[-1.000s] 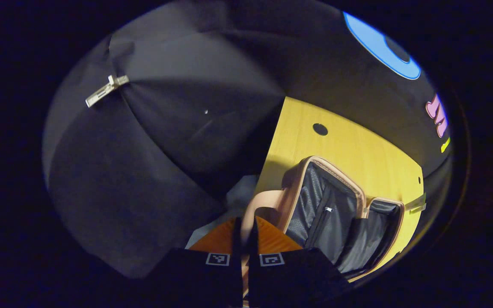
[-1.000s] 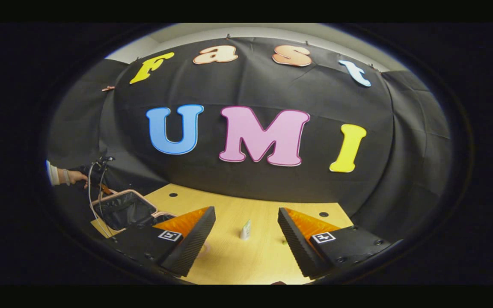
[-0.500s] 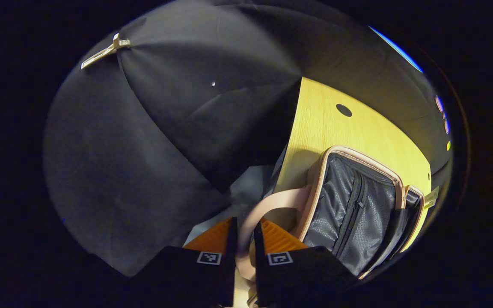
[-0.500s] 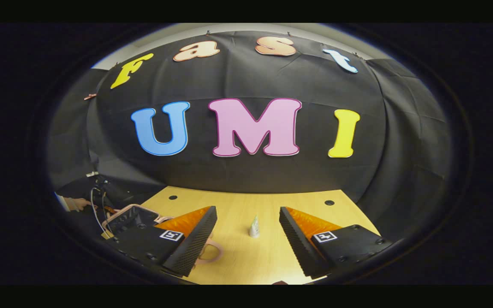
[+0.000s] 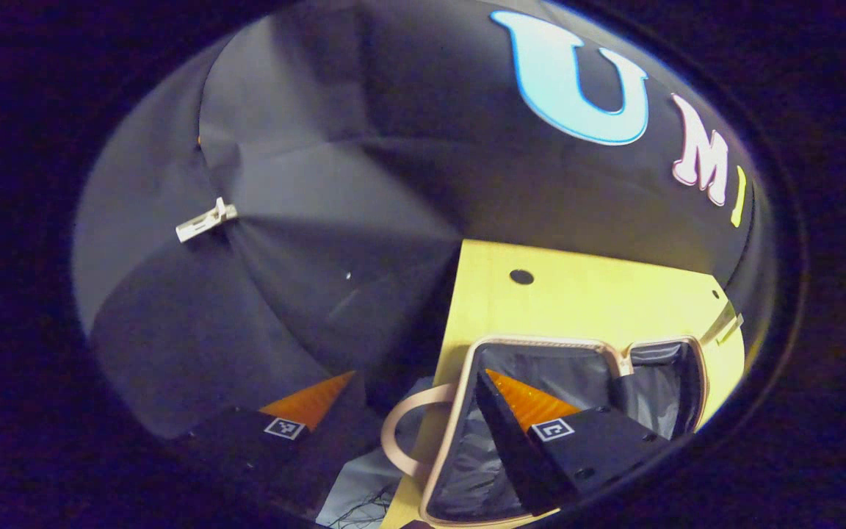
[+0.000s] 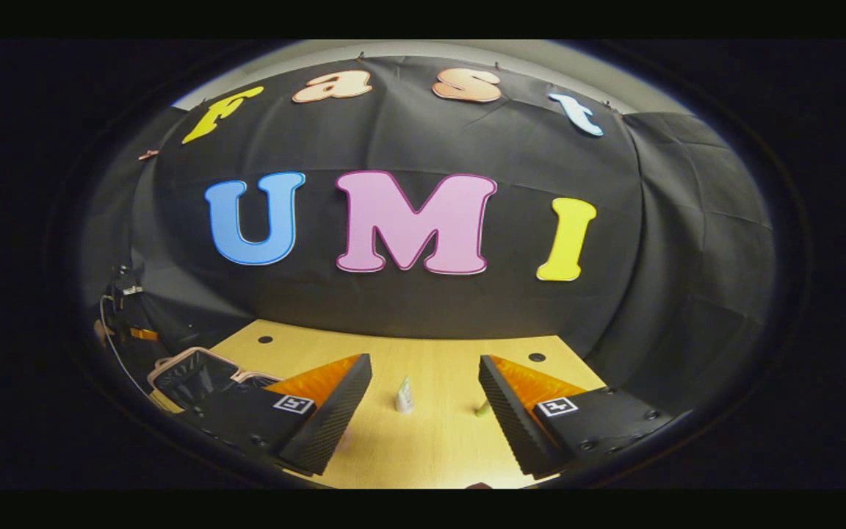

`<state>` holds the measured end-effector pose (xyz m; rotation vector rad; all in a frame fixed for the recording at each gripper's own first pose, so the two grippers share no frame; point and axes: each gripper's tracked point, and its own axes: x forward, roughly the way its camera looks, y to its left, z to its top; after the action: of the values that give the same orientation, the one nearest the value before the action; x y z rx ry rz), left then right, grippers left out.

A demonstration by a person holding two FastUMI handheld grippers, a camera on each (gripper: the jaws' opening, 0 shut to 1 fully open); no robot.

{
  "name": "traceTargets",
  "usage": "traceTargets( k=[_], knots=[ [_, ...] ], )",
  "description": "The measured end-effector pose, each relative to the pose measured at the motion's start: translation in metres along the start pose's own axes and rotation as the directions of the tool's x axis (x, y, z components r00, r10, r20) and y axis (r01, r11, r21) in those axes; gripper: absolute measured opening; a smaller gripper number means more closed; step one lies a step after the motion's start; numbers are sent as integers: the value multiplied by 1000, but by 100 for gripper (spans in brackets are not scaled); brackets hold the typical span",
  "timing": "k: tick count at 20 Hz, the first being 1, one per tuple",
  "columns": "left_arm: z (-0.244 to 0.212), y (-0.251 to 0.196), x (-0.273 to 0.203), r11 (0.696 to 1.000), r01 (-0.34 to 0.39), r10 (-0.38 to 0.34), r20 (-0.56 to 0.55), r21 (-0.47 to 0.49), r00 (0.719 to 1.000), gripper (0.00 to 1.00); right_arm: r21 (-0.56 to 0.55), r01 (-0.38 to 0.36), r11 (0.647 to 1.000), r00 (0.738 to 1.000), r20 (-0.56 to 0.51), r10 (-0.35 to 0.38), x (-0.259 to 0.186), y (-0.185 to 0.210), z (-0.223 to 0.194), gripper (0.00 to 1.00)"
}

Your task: First open the suitcase, pack the skin care products into it, and then close the suitcase.

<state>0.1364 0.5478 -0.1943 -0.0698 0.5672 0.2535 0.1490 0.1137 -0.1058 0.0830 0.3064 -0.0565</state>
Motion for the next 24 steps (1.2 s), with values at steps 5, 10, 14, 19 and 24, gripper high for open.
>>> traceTargets(
  k=[5, 10, 14, 19, 24],
  knots=[
    [70, -145, -72, 975, 203, -217, 213, 89, 953, 96, -9, 39, 999, 999, 34, -39, 8, -20, 6, 94],
    [79, -306, -108, 902, 400, -431, 276, 164, 859, 96, -18, 46, 999, 997, 59, -44, 14, -37, 0, 93],
    [47, -445, -124, 797, 543, -590, 148, 264, 794, 96, -30, 12, 999, 1000, 24, -11, 29, -61, -22, 93],
    [10, -539, -97, 712, 626, -657, -12, 317, 754, 96, -46, -65, 997, 997, -38, 63, 43, -76, -52, 94],
    [-53, -615, -33, 697, 661, -629, -207, 278, 750, 96, -52, -146, 988, 983, -120, 139, 56, -85, -93, 94]
  ],
)
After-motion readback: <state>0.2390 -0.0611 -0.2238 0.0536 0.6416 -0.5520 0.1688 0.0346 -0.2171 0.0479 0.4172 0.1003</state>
